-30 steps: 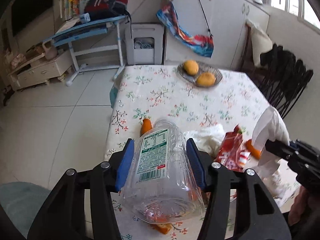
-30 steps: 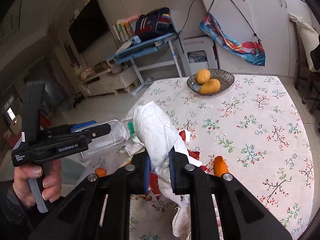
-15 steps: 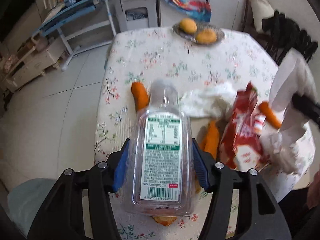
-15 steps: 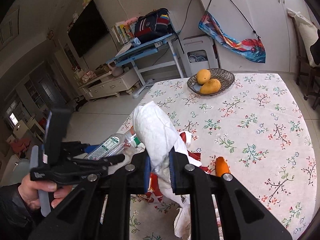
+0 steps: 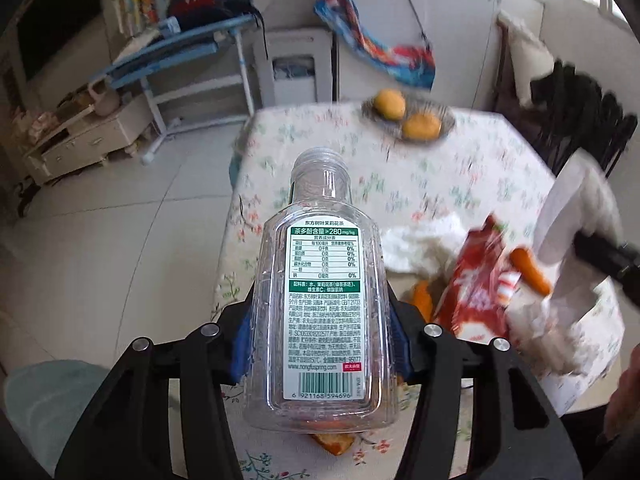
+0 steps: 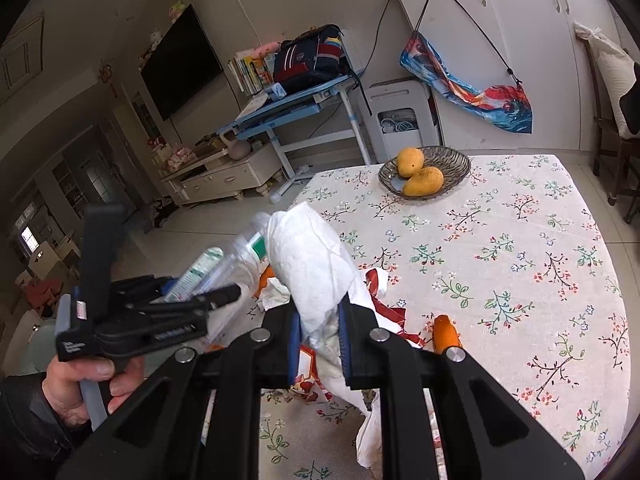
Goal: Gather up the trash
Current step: 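Carry the tissue to the yellow bucket and open the right tool while the left tool lifts the bottle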
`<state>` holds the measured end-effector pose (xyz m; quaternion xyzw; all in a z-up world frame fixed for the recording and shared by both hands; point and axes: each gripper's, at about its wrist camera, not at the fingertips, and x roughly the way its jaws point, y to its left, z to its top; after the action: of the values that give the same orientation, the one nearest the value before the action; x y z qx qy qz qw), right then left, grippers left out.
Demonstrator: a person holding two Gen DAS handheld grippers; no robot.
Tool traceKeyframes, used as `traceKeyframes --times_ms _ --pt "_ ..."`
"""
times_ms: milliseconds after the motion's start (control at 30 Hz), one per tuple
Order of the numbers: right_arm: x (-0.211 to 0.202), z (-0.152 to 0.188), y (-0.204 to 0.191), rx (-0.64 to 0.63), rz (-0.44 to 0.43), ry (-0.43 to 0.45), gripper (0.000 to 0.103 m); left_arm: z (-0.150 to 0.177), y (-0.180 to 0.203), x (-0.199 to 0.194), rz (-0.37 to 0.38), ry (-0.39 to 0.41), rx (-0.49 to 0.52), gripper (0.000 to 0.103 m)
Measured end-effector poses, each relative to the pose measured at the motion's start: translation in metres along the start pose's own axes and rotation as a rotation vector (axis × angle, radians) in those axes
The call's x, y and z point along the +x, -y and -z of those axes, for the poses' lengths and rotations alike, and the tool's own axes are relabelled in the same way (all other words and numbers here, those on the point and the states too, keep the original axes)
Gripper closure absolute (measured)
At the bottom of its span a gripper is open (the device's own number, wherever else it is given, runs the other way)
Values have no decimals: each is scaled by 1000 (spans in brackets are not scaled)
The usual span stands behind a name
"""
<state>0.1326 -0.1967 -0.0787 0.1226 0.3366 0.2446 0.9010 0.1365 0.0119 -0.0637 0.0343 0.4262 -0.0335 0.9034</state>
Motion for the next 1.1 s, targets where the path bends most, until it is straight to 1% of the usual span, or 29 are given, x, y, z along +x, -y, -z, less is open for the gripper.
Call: traceKeyframes --times_ms 133,300,433,533,633,800,1100 --pt "-6 4 -4 0 -3 16 87 4 1 -24 39 81 -32 51" --pt "-21 11 -15 -6 -12 40 87 18 4 -49 77 147 -46 51" --pt "-34 18 -24 -22 -12 59 87 35 10 -68 85 184 -34 51" --pt "-45 28 -30 -20 -20 75 86 50 15 -78 90 195 -21 51" --pt "-56 45 -31 12 -27 82 86 68 16 -88 98 195 -24 51" --pt "-67 69 -35 43 -25 69 87 91 17 -102 113 201 -32 51" --pt "-82 95 -41 72 -20 46 87 124 17 -125 131 221 -34 51"
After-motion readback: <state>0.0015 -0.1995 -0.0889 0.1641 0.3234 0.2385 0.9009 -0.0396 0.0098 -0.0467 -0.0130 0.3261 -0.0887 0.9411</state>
